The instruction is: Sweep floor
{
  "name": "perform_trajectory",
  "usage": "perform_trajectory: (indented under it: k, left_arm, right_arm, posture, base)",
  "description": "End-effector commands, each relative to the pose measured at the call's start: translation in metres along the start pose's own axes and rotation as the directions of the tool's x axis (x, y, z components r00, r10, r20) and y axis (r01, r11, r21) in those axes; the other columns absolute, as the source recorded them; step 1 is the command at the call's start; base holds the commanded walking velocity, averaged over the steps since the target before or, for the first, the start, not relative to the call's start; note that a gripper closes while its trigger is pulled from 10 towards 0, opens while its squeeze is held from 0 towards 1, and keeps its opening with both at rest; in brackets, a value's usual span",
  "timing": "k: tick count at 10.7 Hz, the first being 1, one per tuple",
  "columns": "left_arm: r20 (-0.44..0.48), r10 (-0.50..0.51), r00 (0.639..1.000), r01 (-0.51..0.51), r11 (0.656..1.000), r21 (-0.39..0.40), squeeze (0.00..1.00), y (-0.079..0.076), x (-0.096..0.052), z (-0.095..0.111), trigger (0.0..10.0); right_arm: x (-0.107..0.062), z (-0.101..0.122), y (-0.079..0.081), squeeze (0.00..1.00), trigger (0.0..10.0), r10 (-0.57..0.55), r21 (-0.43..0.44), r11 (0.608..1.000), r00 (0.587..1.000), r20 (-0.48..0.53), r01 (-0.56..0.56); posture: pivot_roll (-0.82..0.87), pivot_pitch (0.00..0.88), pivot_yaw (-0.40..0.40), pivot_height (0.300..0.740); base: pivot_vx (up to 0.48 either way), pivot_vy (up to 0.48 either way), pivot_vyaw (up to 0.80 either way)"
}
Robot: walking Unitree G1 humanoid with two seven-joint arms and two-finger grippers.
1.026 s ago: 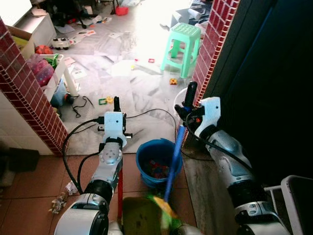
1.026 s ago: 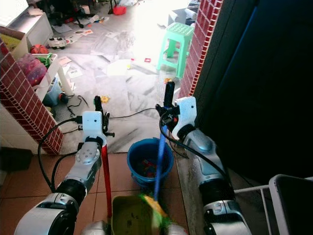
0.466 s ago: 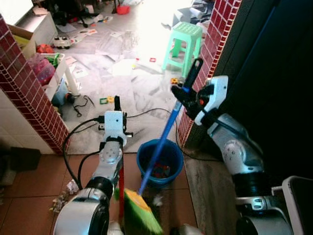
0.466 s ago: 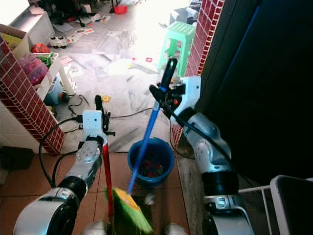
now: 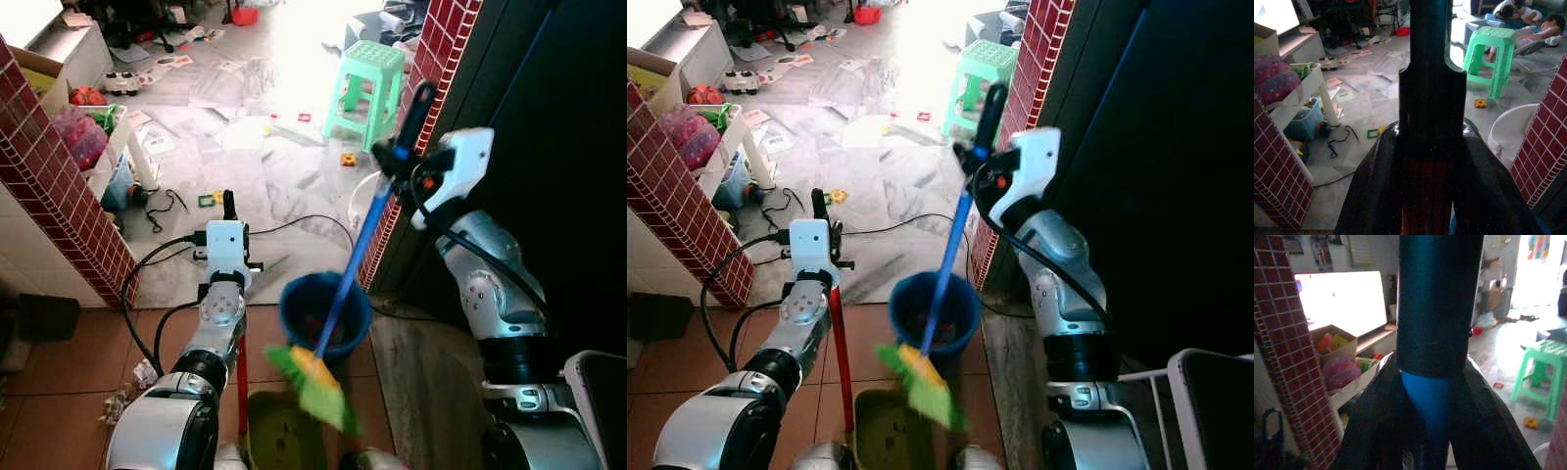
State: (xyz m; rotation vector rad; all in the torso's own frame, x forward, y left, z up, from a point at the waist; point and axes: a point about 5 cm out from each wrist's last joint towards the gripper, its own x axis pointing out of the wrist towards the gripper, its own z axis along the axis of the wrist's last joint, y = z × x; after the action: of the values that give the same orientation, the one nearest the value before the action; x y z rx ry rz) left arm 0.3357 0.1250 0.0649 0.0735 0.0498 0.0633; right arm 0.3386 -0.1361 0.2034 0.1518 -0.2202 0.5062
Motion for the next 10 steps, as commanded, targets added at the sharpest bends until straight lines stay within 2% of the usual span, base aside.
perform_trajectory:
  k: [1,3,4,6,7,9,10]
  left_arm:
    - [0.024,-0.012,1.0,0.011,1.0,0.027,0.0,0.0,0.004,0.007,10.0]
    - [0.02,-0.025,0.999,0.024,0.999,0.038,0.0,-0.001,0.004,0.006,10.0]
    - [0.023,-0.015,1.0,0.013,0.997,0.07,0.0,0.001,0.004,0.006,10.0]
    - [0.067,0.079,0.995,-0.085,0.991,0.103,0.0,0.011,0.005,0.01,10.0]
    - [0.109,0.153,0.982,-0.167,0.978,0.126,0.0,0.02,0.007,0.016,10.0]
    - [0.178,0.169,0.97,-0.194,0.972,0.134,0.0,0.028,0.008,0.024,10.0]
    - [0.189,0.165,0.968,-0.191,0.972,0.134,0.0,0.03,0.005,0.022,10.0]
  right_arm:
    - [0.004,0.023,-0.004,0.0,10.0,-0.009,-0.064,0.998,0.995,0.101,0.016]
    - [-0.002,0.014,0.0,0.0,10.0,0.016,-0.122,0.993,0.996,0.088,-0.005]
    - [-0.005,0.011,0.003,0.0,10.0,0.036,-0.133,0.991,0.996,0.083,-0.025]
    - [-0.016,-0.002,0.014,0.0,10.0,0.09,-0.162,0.983,0.995,0.038,-0.083]
    - [-0.023,-0.013,0.021,0.0,10.0,0.114,-0.165,0.98,0.994,0.006,-0.111]
    - [-0.035,-0.029,0.038,0.0,10.0,0.164,-0.178,0.97,0.986,-0.031,-0.167]
    - [-0.04,-0.037,0.05,0.0,10.0,0.195,-0.182,0.963,0.98,-0.05,-0.201]
  posture:
    - [-0.12,0.032,-0.014,0.74]
    - [-0.12,0.032,-0.012,0.74]
    - [-0.12,0.035,-0.011,0.74]
    - [-0.13,0.037,-0.009,0.74]
    - [-0.12,0.039,-0.012,0.74]
    - [-0.12,0.043,-0.016,0.74]
    - [-0.11,0.042,-0.018,0.74]
  base:
    - [0.0,0.0,0.0]
    - [0.0,0.0,0.0]
    - [0.0,0.0,0.0]
    - [0.0,0.0,0.0]
    - [0.0,0.0,0.0]
    - [0.0,0.0,0.0]
    - [0.0,0.0,0.0]
